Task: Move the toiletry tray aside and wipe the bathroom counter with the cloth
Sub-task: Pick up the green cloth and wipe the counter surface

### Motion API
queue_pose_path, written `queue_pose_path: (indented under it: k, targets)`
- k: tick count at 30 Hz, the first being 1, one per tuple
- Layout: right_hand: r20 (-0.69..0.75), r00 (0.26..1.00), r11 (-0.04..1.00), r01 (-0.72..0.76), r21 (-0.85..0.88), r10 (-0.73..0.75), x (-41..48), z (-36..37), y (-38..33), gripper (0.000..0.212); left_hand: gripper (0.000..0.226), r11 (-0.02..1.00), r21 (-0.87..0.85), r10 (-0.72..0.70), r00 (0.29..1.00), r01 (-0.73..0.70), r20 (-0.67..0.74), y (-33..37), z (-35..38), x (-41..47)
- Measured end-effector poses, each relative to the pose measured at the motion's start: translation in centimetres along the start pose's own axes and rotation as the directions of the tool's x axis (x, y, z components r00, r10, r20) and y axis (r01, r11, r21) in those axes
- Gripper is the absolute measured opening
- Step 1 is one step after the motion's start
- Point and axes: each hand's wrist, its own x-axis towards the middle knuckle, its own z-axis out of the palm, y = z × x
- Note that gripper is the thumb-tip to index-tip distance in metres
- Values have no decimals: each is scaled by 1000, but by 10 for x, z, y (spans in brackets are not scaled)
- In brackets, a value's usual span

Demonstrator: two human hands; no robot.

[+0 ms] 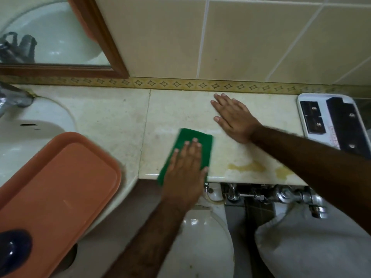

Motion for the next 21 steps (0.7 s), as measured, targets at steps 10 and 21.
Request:
queue_pose_path:
  k: [10,21]
  targets:
    - [174,983,945,-111,309,58,-3,-40,-6,54,73,935,-159,-332,939,316,-89,81,1,28]
    - [-84,863,735,-368,570,497,-76,-25,-105,46,53,942,-300,-210,961,151,-178,4,-37,49]
